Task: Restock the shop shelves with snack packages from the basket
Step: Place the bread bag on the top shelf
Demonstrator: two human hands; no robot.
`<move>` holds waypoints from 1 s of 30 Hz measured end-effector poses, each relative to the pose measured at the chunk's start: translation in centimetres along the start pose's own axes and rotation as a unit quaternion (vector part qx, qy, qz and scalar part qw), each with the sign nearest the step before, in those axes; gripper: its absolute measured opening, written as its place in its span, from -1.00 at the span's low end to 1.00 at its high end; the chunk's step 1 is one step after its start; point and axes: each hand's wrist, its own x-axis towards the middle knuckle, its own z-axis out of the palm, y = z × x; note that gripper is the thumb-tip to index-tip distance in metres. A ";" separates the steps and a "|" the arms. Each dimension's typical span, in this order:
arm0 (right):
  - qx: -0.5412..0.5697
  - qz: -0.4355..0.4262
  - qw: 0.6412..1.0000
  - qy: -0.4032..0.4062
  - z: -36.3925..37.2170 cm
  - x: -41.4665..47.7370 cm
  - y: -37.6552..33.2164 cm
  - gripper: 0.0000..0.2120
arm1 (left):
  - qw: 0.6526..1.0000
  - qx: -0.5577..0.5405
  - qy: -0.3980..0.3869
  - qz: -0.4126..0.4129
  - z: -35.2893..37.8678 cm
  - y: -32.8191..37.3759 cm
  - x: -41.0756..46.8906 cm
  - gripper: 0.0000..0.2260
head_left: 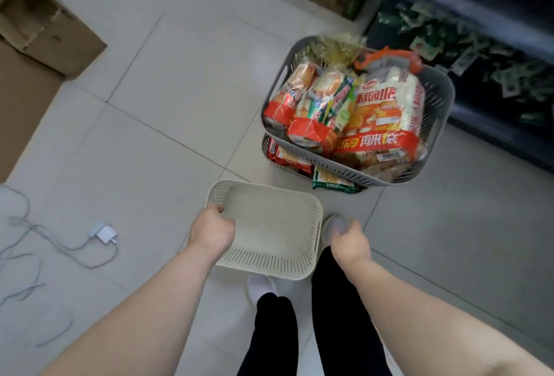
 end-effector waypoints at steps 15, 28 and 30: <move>0.086 -0.098 0.970 0.206 -16.8 5.7 -10.4 -0.28 | 0.994 0.028 0.046 0.095 -2.3 19.7 2.0 -0.61; 0.120 -0.108 0.969 0.186 -15.7 10.7 -10.1 -0.18 | 0.996 -0.045 0.025 0.066 1.5 24.0 11.6 -0.64; 0.147 -0.096 0.969 0.176 -15.8 11.0 -10.0 -0.19 | 0.994 -0.093 0.011 0.049 2.0 24.3 12.0 -0.73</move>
